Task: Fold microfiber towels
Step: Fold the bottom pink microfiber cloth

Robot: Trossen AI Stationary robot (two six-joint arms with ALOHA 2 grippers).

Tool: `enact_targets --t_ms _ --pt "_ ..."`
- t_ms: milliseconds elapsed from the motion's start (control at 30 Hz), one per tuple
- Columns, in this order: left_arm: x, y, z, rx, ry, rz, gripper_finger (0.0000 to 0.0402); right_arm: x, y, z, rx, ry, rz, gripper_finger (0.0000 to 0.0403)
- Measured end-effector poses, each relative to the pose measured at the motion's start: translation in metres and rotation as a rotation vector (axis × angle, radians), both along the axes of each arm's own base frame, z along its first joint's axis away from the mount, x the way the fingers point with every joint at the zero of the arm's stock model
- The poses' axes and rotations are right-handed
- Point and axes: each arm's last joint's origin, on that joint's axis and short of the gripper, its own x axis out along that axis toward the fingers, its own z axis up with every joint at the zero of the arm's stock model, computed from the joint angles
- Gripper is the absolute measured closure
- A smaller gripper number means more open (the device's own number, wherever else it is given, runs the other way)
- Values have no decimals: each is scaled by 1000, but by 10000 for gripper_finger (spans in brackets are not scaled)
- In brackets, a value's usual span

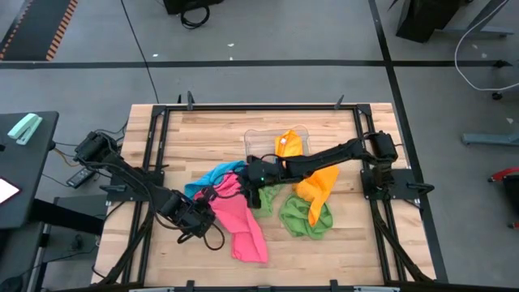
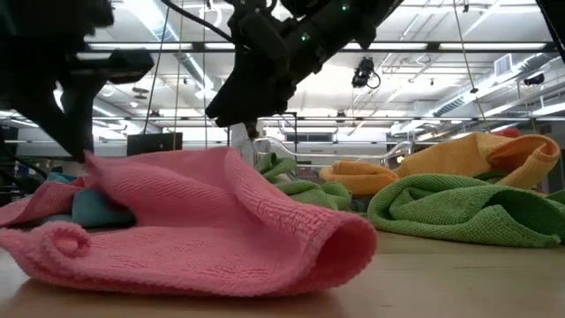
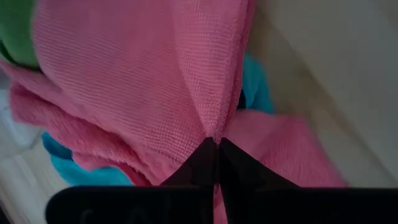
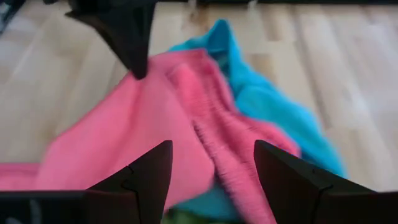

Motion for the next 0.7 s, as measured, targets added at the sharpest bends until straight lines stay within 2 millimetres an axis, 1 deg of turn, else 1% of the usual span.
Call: enact_targets --t_ms 167,367,567,700 --pt "-6 4 -10 21 31 1 394 3 -20 2 -22 -25 17 168" --pt "-9 7 -14 55 30 8 374 3 -33 2 -4 -30 57 168" --pt "-8 8 -14 48 22 34 393 3 -37 2 -7 -32 90 168" --pt "-8 8 -14 48 22 35 390 3 -36 2 -21 -33 108 168"
